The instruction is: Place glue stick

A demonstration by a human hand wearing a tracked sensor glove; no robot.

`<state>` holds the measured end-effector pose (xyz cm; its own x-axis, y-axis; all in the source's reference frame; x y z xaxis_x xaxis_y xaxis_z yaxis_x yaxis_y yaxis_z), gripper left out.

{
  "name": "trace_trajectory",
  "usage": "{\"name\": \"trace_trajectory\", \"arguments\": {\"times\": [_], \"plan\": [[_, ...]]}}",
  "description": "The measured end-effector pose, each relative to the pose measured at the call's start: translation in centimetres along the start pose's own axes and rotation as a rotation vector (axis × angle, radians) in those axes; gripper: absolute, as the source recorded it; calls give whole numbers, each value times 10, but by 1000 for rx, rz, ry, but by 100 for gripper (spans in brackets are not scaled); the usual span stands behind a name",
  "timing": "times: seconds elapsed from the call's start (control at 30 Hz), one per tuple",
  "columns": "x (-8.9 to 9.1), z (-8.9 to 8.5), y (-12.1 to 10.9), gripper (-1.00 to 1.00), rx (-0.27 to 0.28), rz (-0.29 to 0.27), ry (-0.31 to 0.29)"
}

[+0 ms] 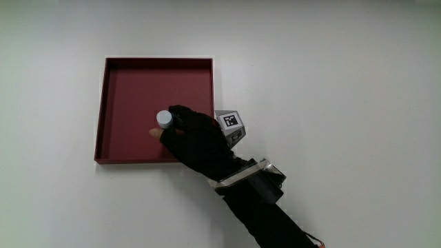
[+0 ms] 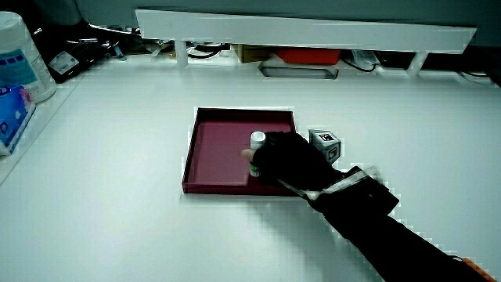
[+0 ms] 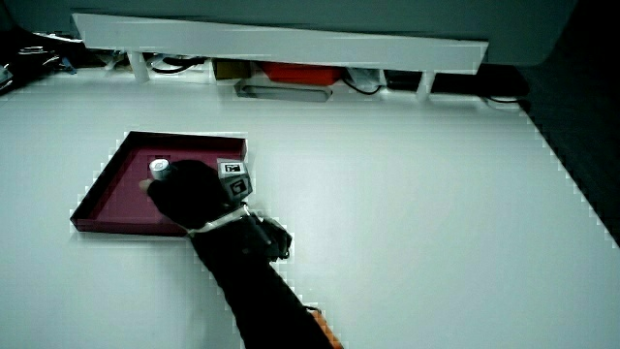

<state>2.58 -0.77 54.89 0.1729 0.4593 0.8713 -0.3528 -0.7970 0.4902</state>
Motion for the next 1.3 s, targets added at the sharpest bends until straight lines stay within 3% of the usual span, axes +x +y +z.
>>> {"name": "trace_trajectory", "arguments": {"times": [0.03, 0.23, 0.27, 0.3, 0.43, 0.47, 0.5, 0.53, 0.6, 0.77, 1.0, 1.17, 1.2, 1.27, 1.3], "plan": [[-8, 0, -4, -25, -1, 34, -6], [-1, 2, -1, -44, 12, 17, -1], [0, 3, 0, -47, -69, 27, 50], [-5, 3, -4, -50, 9, 36, -5], [-4, 7, -5, -63, -4, 37, -14], [-3, 9, -4, -66, -78, 43, 54], [-4, 11, -5, -69, 11, 59, -8], [-6, 13, -5, -72, -81, 62, 40], [-13, 18, -8, -78, -94, 92, 25], [-38, 32, -16, -94, -175, 183, -130], [-69, 56, -32, -100, -334, 185, -187], [-96, 71, -52, -100, -368, 182, -242], [-101, 75, -56, -100, -350, 162, -301], [-108, 80, -64, -100, -356, 157, -332], [-114, 82, -70, -100, -362, 160, -313]]}}
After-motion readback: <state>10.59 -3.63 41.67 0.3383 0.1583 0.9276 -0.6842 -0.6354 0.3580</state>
